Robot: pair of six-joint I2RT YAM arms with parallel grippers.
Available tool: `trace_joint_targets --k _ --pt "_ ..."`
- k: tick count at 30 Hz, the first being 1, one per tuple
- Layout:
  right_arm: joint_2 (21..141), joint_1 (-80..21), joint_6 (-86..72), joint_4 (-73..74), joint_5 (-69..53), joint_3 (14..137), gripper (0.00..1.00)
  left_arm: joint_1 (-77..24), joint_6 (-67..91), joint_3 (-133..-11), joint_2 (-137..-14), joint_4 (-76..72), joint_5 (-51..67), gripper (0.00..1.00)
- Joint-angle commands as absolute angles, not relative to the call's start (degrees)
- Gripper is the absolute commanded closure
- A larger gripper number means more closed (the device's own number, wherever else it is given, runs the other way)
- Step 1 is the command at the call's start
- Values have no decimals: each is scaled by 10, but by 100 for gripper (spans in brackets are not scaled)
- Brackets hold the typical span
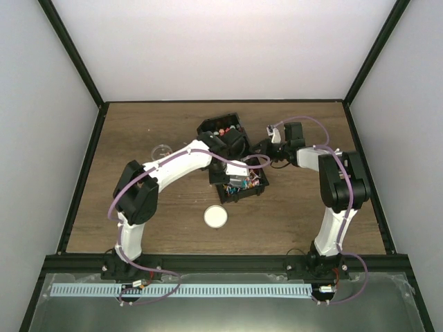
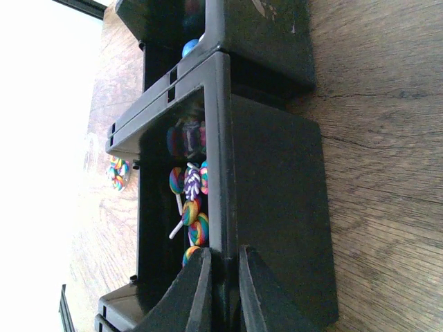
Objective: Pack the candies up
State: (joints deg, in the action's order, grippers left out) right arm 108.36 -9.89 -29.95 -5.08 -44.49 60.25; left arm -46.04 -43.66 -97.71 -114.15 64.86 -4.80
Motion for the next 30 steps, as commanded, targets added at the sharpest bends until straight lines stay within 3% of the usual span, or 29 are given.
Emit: trace_joint_targets --k 1,9,17,30 --pt "1075 -108 -328 -50 -430 593 99 -447 -433 -913 -1137 540 64 96" --pt "1077 -114 -329 -53 -427 591 99 -431 -417 -821 -1109 409 136 96" --pt "1079 -114 -316 -51 -434 596 99 -366 -364 -793 -1094 377 230 96" --pt "1094 -114 -301 -39 -442 613 99 -338 -392 -680 -1011 302 249 96"
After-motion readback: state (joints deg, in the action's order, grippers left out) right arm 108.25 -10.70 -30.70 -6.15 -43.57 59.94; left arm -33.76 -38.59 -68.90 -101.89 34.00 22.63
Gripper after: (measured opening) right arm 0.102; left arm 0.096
